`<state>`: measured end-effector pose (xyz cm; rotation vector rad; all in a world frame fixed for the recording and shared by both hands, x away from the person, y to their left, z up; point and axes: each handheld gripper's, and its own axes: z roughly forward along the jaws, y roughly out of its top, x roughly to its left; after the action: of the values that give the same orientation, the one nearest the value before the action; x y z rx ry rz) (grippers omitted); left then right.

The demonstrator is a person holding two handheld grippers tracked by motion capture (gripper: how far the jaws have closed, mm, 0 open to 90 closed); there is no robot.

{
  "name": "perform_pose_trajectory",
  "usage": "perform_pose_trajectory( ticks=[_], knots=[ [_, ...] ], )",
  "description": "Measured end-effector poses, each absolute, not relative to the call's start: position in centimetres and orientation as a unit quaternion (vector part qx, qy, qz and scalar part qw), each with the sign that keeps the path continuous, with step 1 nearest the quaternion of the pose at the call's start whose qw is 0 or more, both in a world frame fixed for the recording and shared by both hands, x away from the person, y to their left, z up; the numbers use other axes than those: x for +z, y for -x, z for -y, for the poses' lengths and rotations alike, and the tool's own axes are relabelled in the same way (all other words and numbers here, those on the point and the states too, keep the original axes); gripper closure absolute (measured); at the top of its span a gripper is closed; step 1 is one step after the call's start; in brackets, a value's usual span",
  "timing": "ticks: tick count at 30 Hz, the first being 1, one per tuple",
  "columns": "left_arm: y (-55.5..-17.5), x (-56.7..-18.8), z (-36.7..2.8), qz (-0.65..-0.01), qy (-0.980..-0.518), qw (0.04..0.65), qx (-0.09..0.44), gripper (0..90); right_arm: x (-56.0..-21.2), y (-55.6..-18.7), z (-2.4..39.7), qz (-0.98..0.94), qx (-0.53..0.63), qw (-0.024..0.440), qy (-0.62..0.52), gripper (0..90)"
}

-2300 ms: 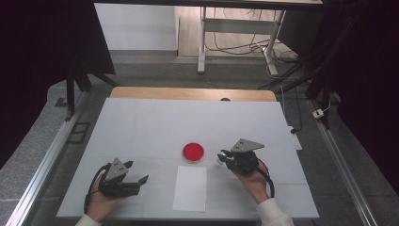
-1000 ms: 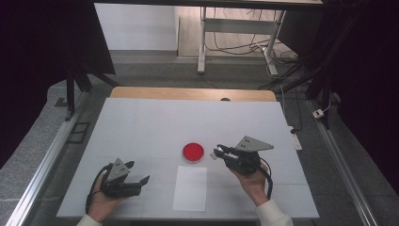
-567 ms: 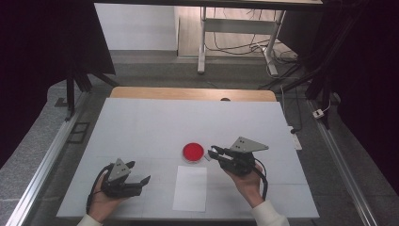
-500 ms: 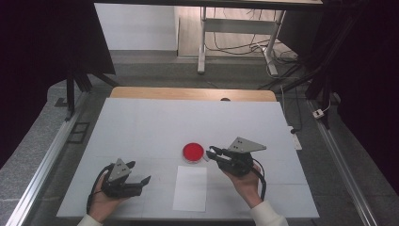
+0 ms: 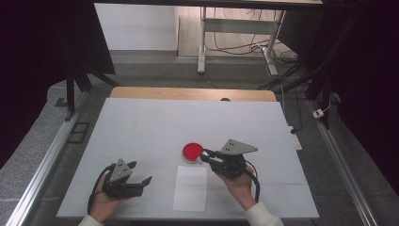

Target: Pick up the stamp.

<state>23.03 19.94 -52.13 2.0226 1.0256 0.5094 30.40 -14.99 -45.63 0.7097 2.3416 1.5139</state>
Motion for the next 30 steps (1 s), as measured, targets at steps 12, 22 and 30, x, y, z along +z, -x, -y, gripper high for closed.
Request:
perform_pose_trajectory(
  ticks=[12,22,30],
  knots=[
    [-23.0,-52.1,-19.8,-0.402,-0.800,0.400,0.198,20.3,-46.3,-29.8,13.4,-0.813,0.522,0.110,-0.233,74.8],
    [-23.0,-52.0,-19.6,-0.401,-0.799,0.403,0.197,20.3,-46.1,-29.4,13.0,-0.807,0.535,0.106,-0.229,74.8],
    [-22.9,-51.9,-19.3,-0.397,-0.798,0.408,0.195,20.2,-46.1,-29.6,13.3,-0.803,0.535,0.112,-0.237,74.8]
  ],
)
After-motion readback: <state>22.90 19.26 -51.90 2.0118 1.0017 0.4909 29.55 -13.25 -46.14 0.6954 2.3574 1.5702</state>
